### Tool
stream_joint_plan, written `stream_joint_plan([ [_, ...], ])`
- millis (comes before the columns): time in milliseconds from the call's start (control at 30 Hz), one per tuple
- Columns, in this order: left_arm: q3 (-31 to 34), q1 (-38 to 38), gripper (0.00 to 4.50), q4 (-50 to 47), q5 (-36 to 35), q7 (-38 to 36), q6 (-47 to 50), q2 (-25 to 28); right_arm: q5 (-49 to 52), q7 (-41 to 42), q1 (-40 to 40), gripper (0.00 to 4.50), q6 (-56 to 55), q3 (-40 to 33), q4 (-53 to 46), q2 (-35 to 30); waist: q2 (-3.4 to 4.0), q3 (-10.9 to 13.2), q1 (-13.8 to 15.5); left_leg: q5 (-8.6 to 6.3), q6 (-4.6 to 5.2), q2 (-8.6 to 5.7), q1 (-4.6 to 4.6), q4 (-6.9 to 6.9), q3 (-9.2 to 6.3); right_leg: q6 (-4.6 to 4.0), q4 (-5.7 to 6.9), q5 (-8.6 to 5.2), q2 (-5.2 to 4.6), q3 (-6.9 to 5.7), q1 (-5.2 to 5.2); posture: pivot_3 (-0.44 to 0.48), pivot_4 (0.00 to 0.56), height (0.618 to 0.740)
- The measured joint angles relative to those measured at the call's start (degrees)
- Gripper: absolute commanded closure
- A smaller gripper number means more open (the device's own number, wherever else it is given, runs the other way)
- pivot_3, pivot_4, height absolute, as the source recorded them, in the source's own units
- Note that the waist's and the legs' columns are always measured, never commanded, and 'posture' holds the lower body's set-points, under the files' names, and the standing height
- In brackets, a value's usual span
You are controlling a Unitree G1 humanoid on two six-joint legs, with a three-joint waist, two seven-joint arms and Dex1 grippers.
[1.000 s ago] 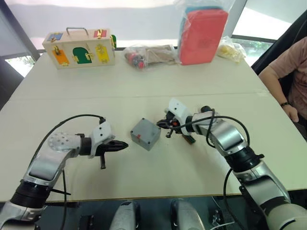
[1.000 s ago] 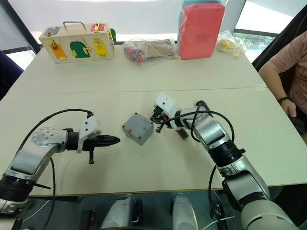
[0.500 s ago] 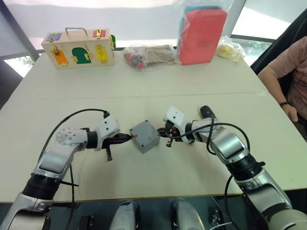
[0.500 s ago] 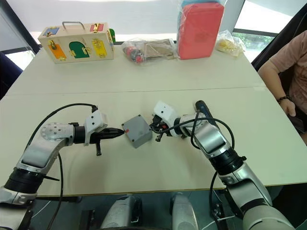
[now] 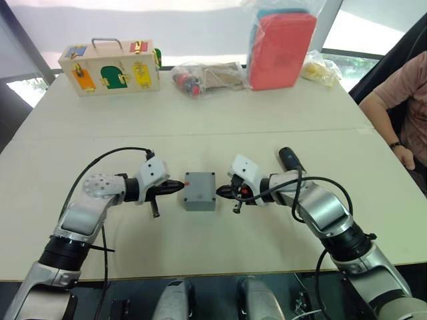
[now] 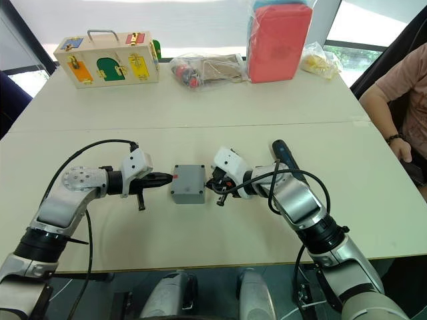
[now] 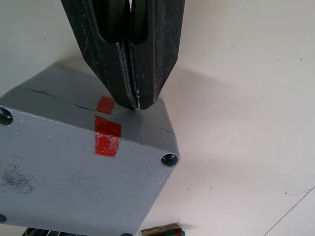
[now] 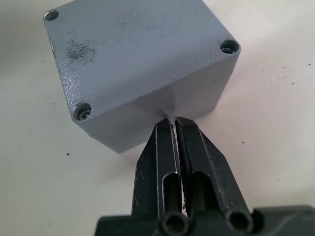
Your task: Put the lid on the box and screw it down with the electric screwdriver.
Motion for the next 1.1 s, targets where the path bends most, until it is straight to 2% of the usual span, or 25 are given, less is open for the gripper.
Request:
stream_joint_plan([
  [167,1.42,4.04,4.5,-5.53,-2.58,-1.92,2.71,3.51,0.97,-2.44,1.22,4.43,0.18,-5.62,-2.42,-1.1,0.0,0.0,0.02,0.0,0.0,0.02,0.0,0.0,-0.02,0.0,0.0,0.0,-0.01,0.0,0.0,0.0,0.15,0.73],
  [200,2.49,4.92,4.5,-7.0,-3.62,-2.24,3.67,4.79,1.7,-3.35,2.06,4.2,0.49,-8.81,-3.3,-1.09,0.0,0.0,0.06,0.0,0.0,0.04,-0.01,0.0,-0.03,0.0,0.0,0.0,-0.01,0.0,0.0,0.0,0.15,0.73],
  [267,5.31,5.42,4.5,-9.48,-5.43,-2.37,5.52,6.63,3.03,-4.72,2.85,3.68,1.31,-13.62,-4.45,-1.32,0.0,0.0,0.16,0.01,-0.01,0.05,-0.01,0.0,-0.05,0.0,0.0,0.0,-0.01,0.0,0.01,0.0,0.15,0.73],
  [300,6.74,5.48,4.5,-10.87,-6.32,-2.36,6.0,7.22,3.34,-5.15,3.31,3.19,1.42,-15.2,-4.98,-1.41,0.0,0.0,0.15,0.01,-0.02,0.05,0.0,0.0,-0.05,0.0,0.0,0.0,-0.01,0.0,0.03,0.0,0.15,0.73],
  [333,7.64,5.52,4.5,-12.26,-7.27,-2.34,6.95,7.64,3.52,-5.41,3.97,2.91,1.42,-16.03,-5.66,-1.72,0.0,-0.01,0.12,0.01,-0.02,0.04,0.01,0.0,-0.05,0.0,0.0,0.0,-0.02,0.0,0.04,0.0,0.15,0.73],
  [467,10.81,6.3,4.5,-18.93,-12.83,-2.25,12.18,9.29,3.48,-7.83,10.37,1.27,1.4,-18.4,-6.9,-3.27,-0.02,-0.02,0.06,0.01,-0.01,0.03,0.0,0.0,-0.05,0.0,-0.02,0.0,-0.03,0.0,0.05,0.0,0.15,0.73],
  [667,11.18,2.59,4.5,-21.15,-15.85,-0.13,15.38,9.2,3.41,-9.86,15.05,1.27,0.35,-18.7,-7.83,-3.39,-0.02,-0.02,0.04,0.04,-0.06,0.02,0.05,0.0,-0.11,0.0,0.02,0.0,0.05,0.0,0.06,0.0,0.15,0.73],
  [1100,10.14,0.21,4.5,-21.1,-16.63,0.72,15.87,9.17,3.35,-12.23,15.84,1.27,-1.08,-18.9,-5.38,-2.02,-0.02,-0.02,0.04,0.04,-0.06,0.02,0.05,-0.01,-0.09,0.0,0.0,-0.01,0.05,0.0,0.08,0.0,0.15,0.73],
])
